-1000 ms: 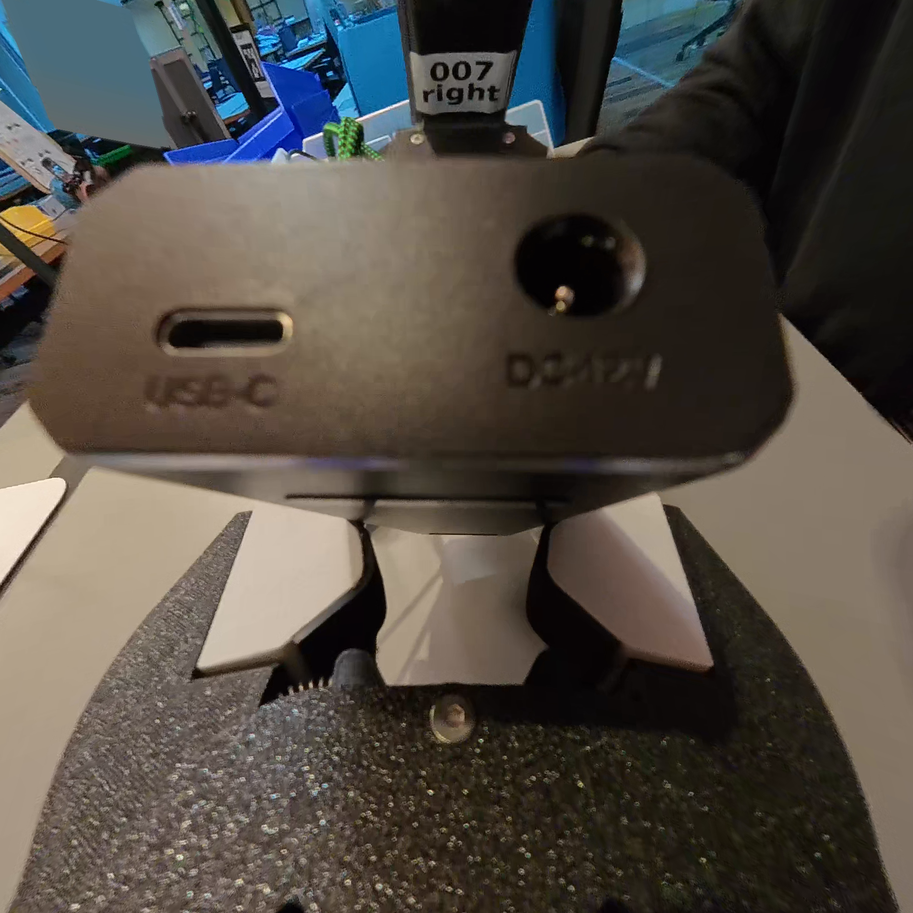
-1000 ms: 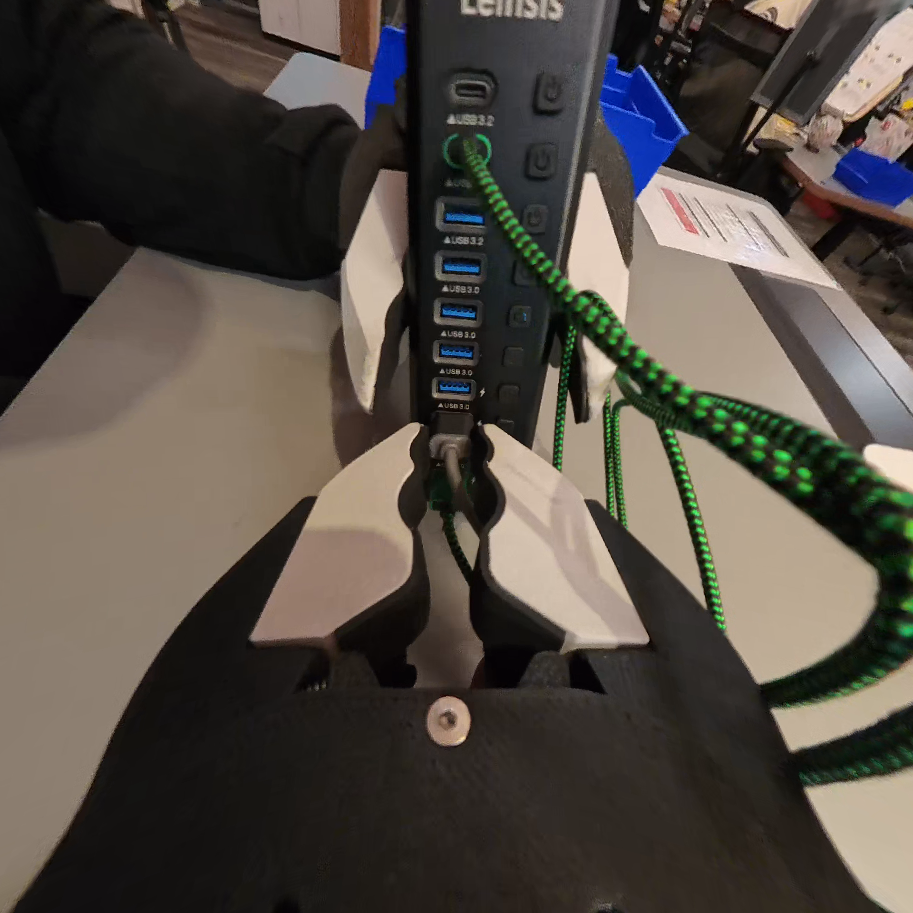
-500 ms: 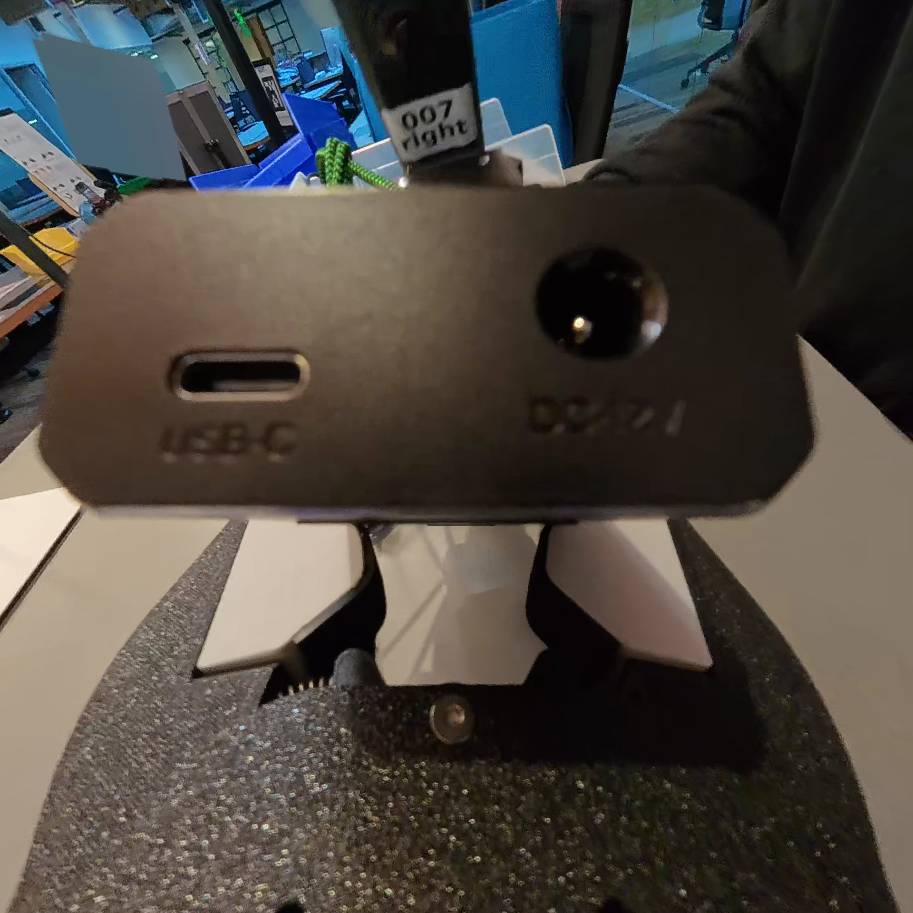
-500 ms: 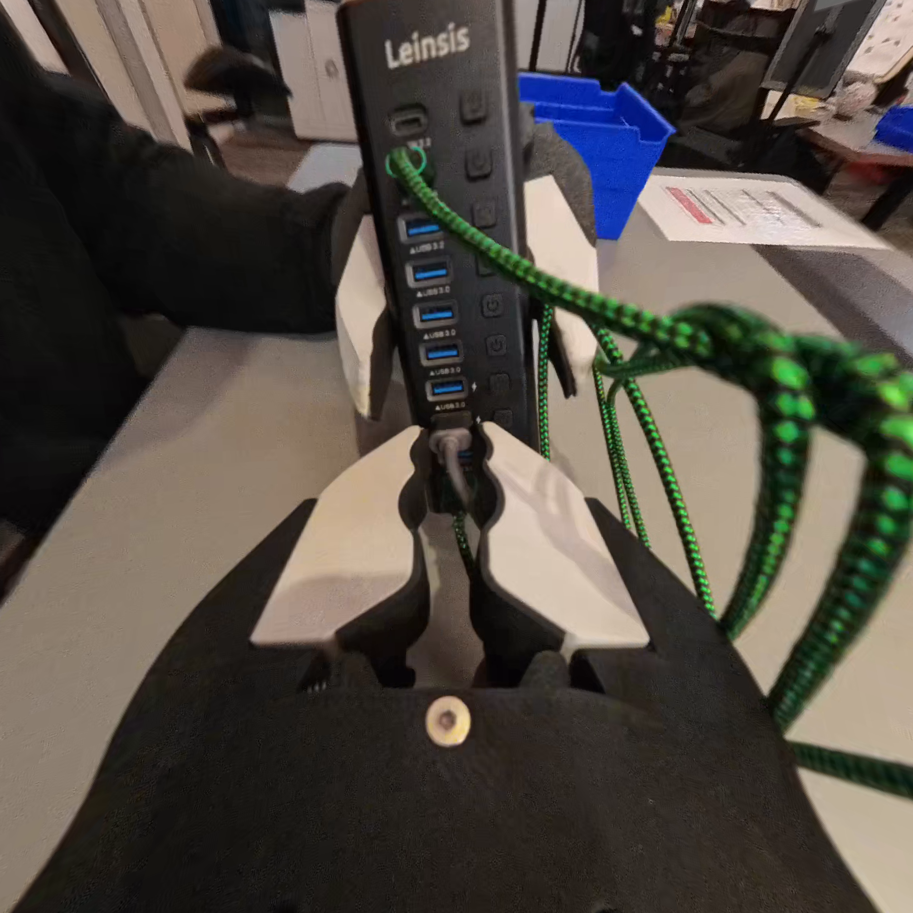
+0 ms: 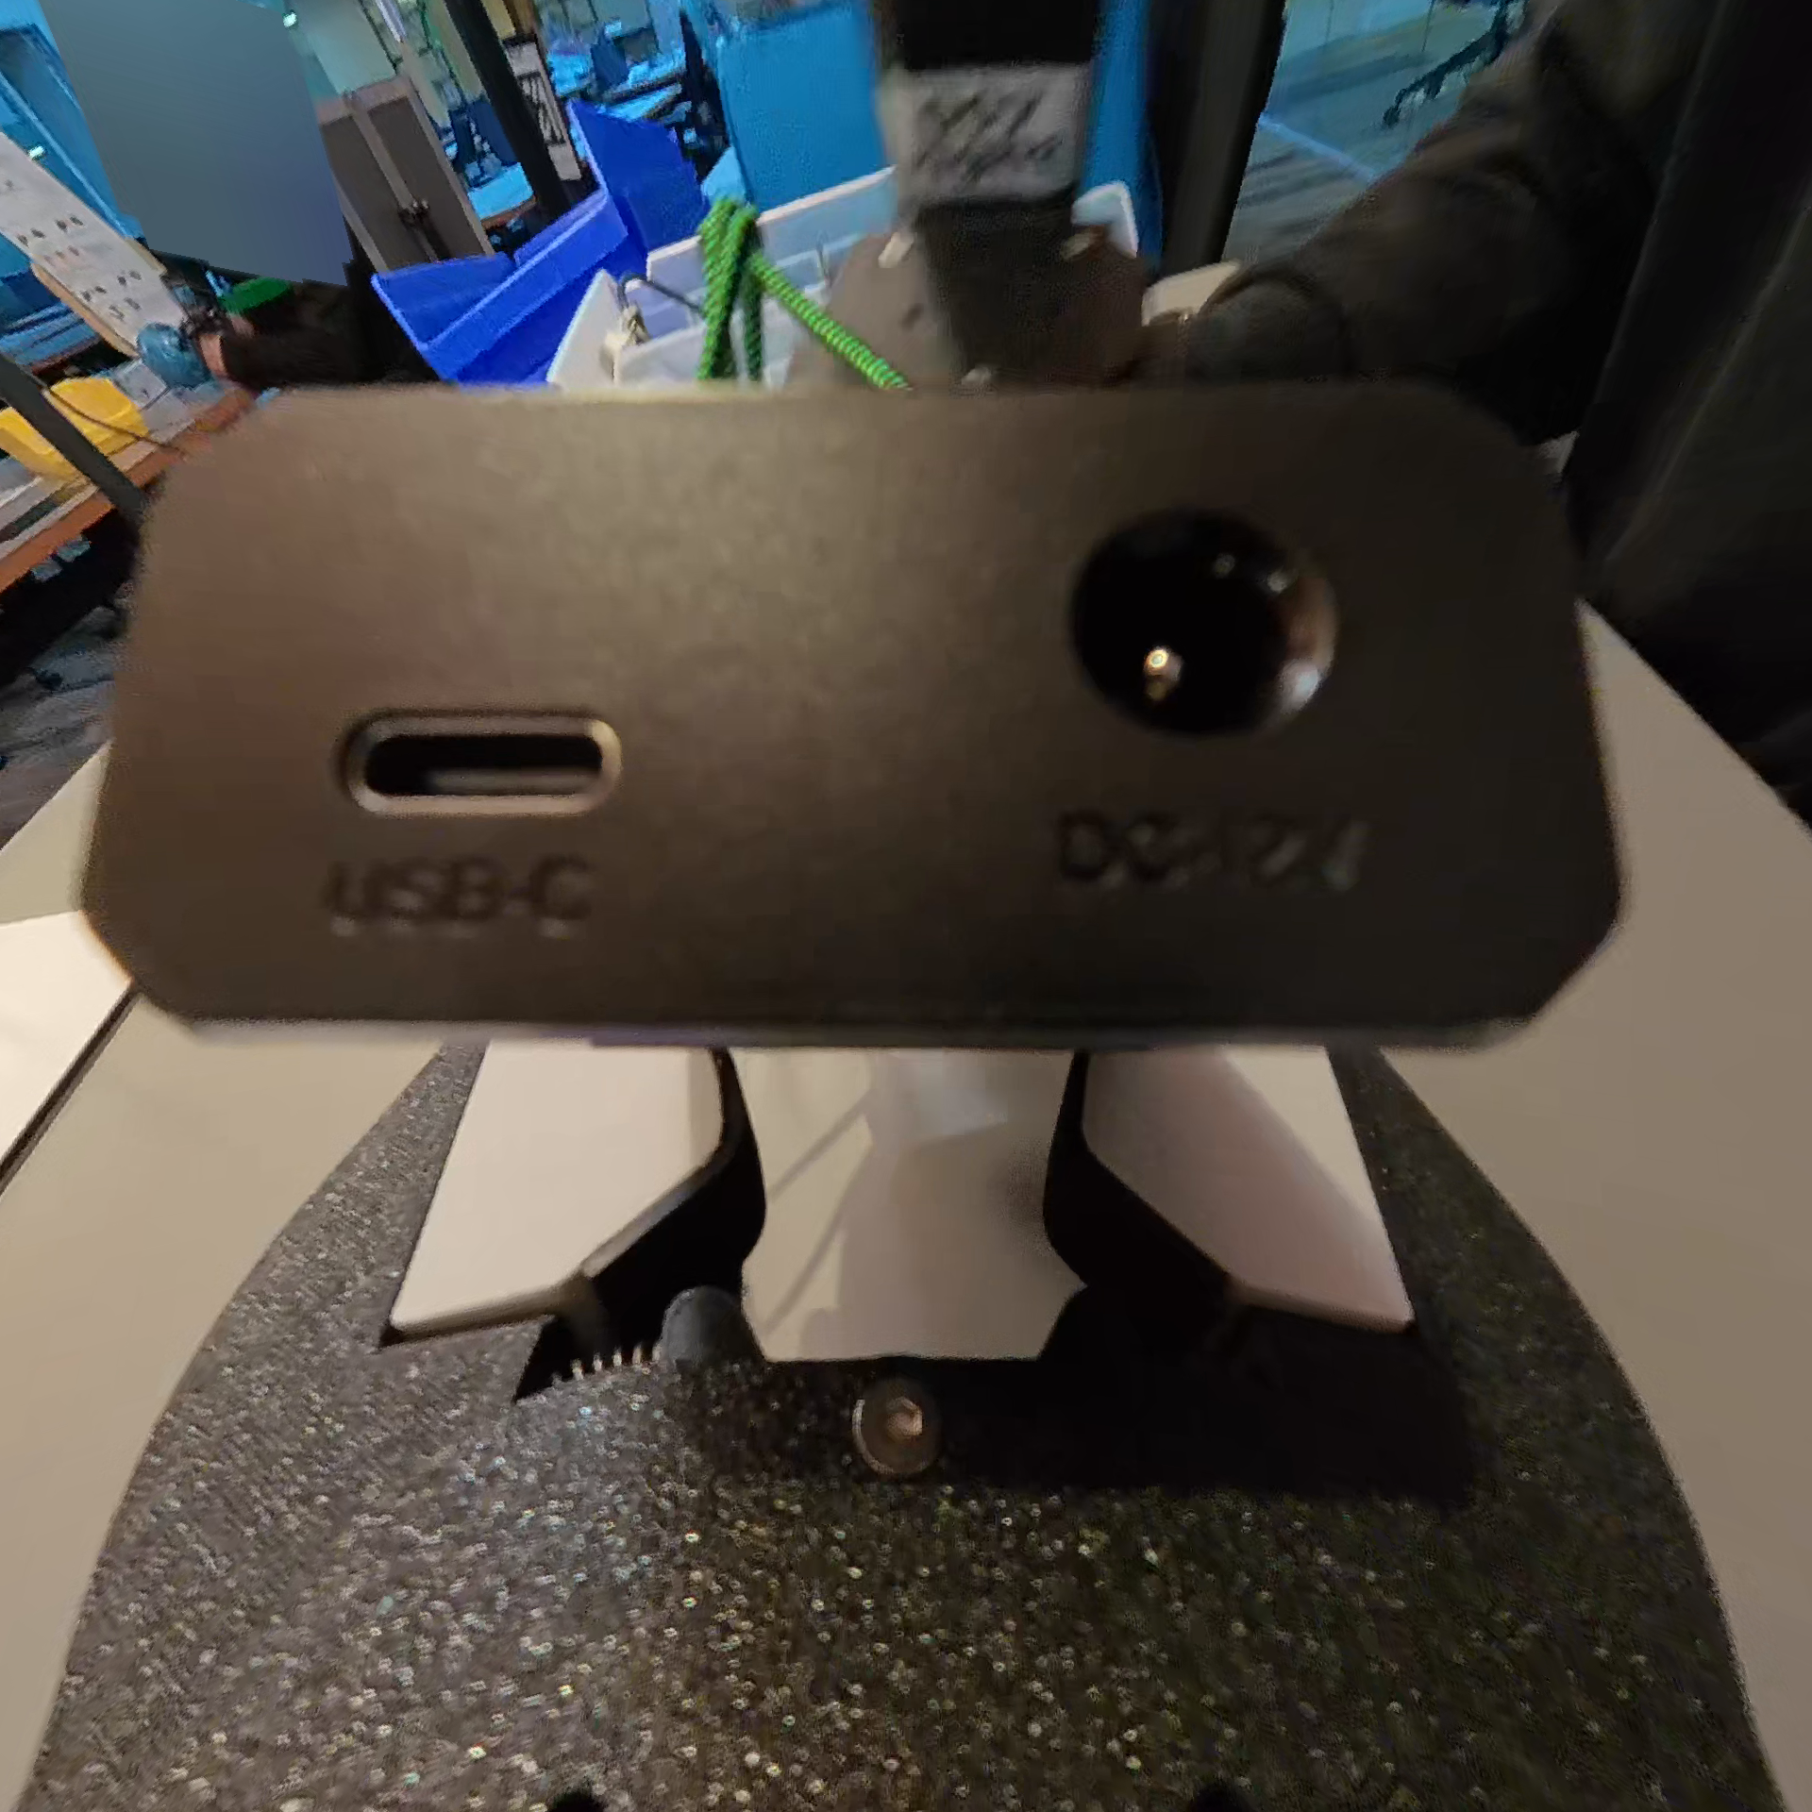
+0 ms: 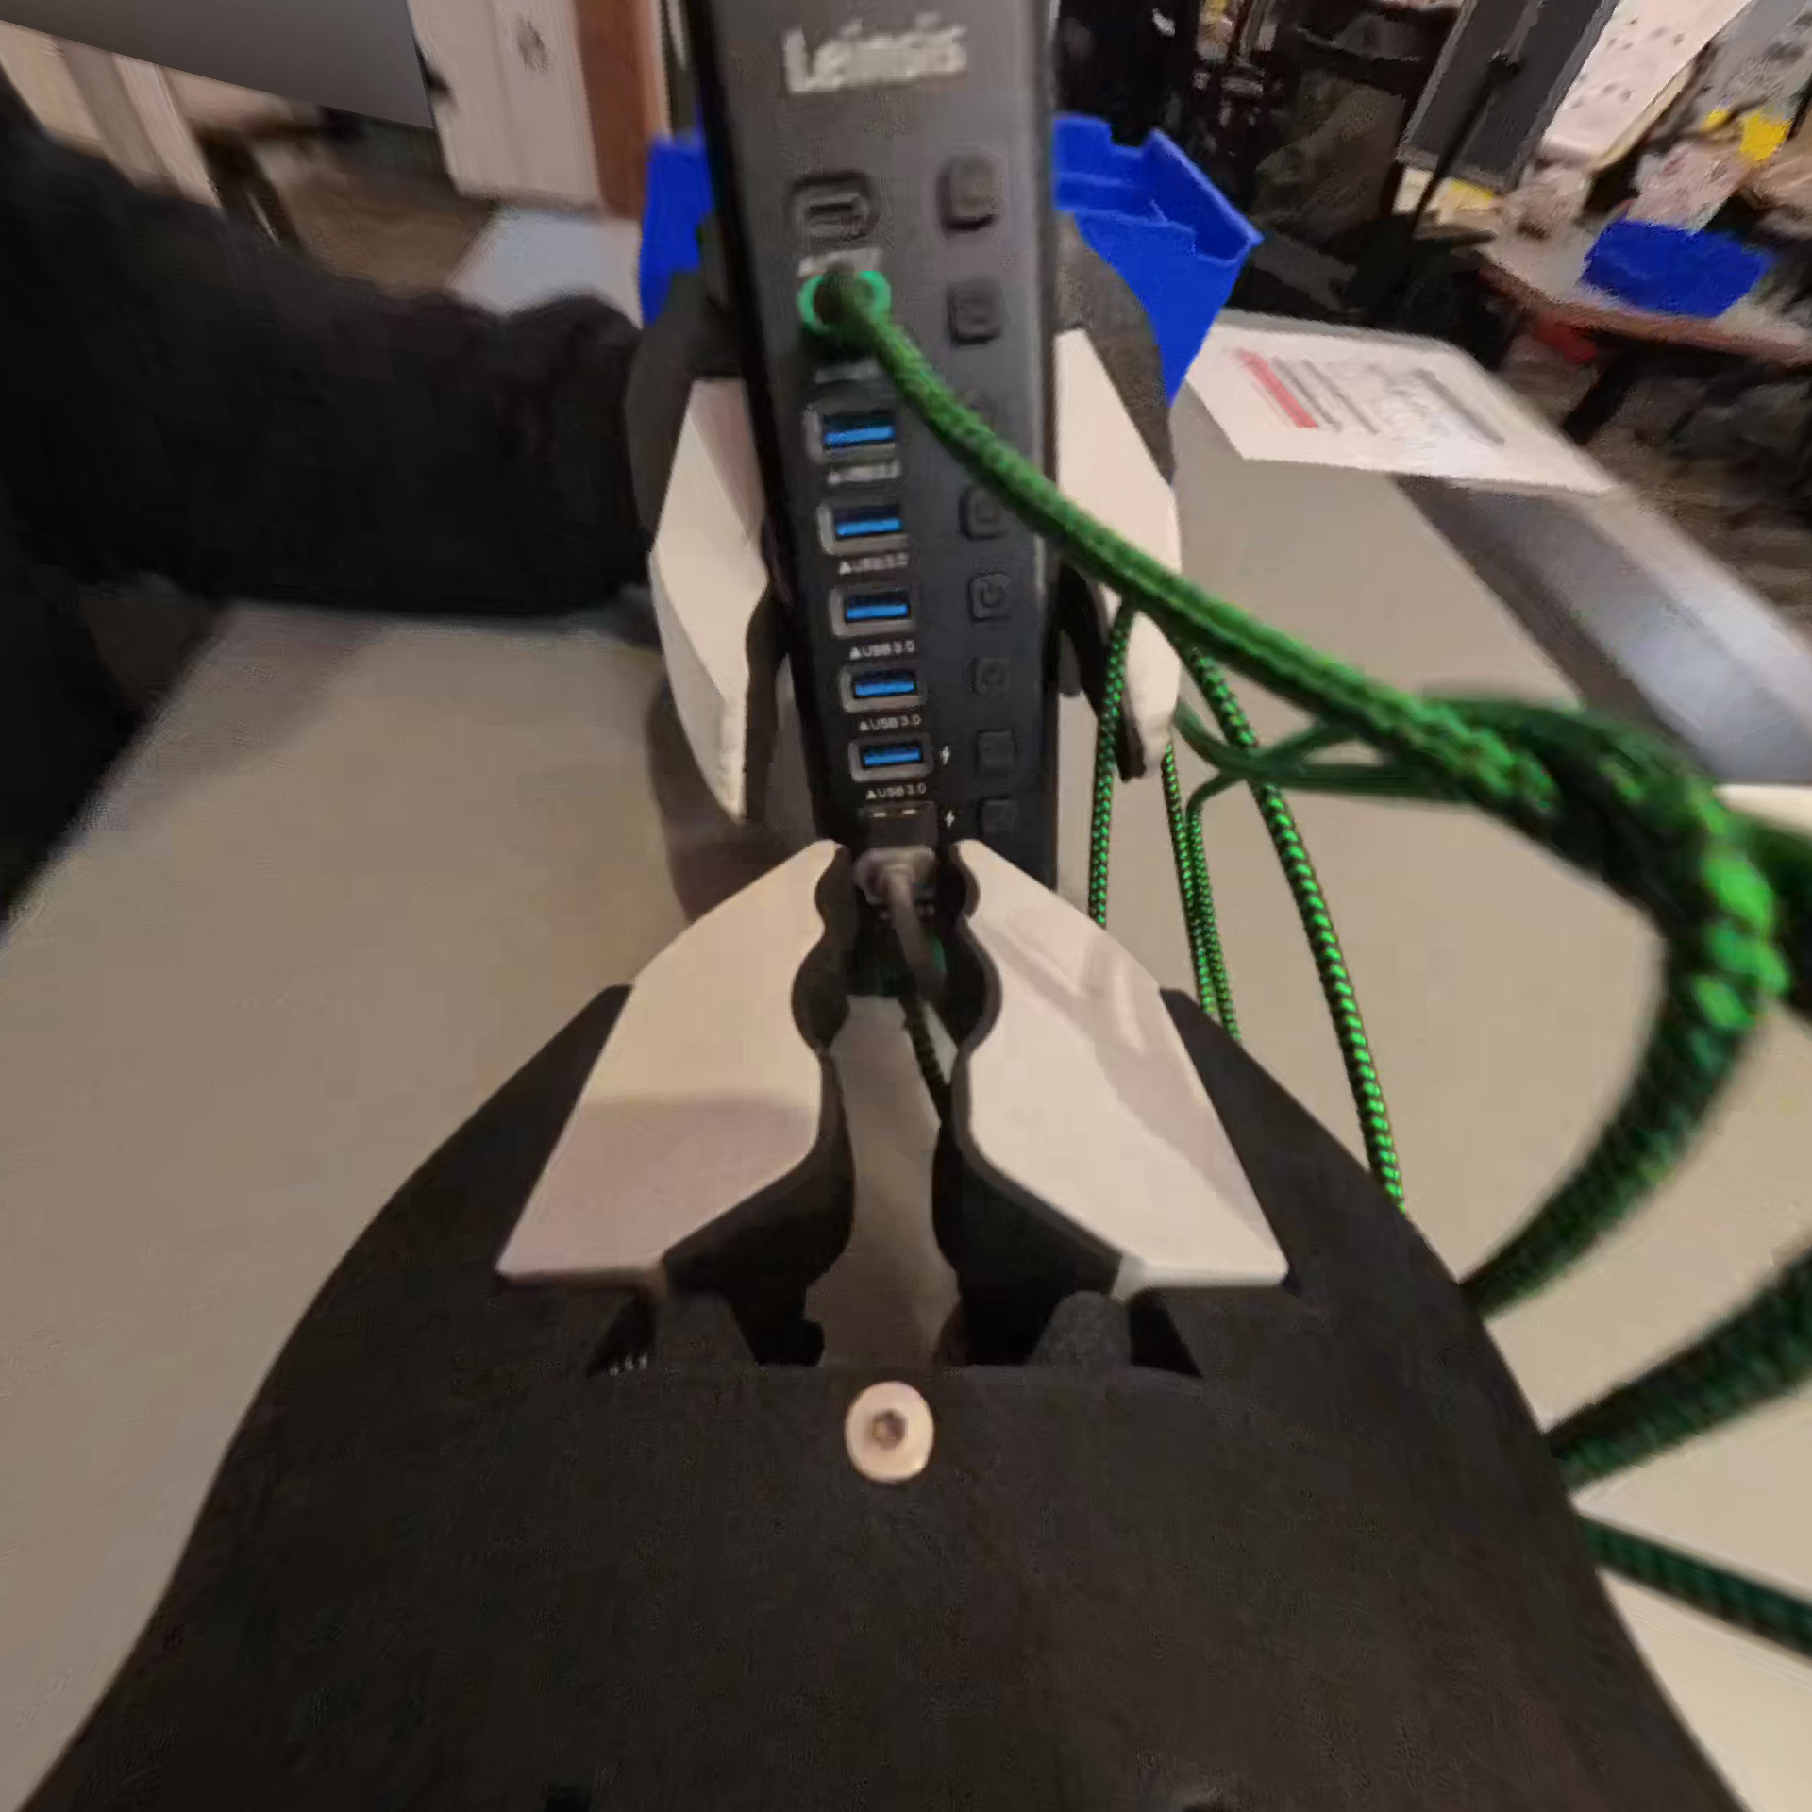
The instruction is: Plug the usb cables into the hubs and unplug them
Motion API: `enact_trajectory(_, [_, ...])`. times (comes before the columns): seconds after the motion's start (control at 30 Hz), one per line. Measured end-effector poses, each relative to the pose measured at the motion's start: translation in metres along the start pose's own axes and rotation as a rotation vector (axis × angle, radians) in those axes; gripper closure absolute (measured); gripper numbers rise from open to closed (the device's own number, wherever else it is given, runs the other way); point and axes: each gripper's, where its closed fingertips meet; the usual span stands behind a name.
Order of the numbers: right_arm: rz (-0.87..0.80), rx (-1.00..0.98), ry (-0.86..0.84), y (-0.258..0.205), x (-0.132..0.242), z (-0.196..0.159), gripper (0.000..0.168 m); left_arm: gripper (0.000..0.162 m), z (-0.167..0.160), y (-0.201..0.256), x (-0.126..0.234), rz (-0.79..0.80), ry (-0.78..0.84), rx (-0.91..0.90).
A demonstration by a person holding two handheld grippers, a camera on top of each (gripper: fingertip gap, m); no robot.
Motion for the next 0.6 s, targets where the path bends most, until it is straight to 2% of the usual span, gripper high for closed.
enact_trajectory(0.07, [-0.097, 0.163, -0.078, 0.000, -0.001, -0.002, 0.154, 0.090, -0.003, 0.000, 0.001, 0.001, -0.003, 0.001])
enact_trajectory(0.17, [-0.047, -0.009, 0.026, 0.005, 0.007, 0.006, 0.153, 0.090, -0.002, -0.005, 0.003, 0.024, -0.017, 0.003])
enact_trajectory(0.23, [-0.053, -0.112, 0.154, 0.021, 0.030, 0.020, 0.153, 0.091, -0.020, -0.015, 0.013, 0.080, -0.098, 0.004])
enact_trajectory(0.27, [-0.065, -0.119, 0.185, 0.027, 0.042, 0.022, 0.154, 0.091, -0.020, -0.018, 0.019, 0.087, -0.073, 0.032])
enact_trajectory(0.47, [-0.062, -0.057, 0.142, 0.021, 0.068, 0.017, 0.153, 0.091, -0.008, -0.047, 0.043, 0.225, 0.027, 0.135])
enact_trajectory(0.6, [-0.096, -0.074, 0.102, 0.024, 0.082, 0.012, 0.153, 0.091, -0.006, -0.056, 0.053, 0.248, 0.074, 0.216])
Point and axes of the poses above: each gripper's, where its closed fingertips meet, x back along the fingers, z out of its top, y = z × x across the jaws, and after that the axes turned 4 degrees about -x, right-handed
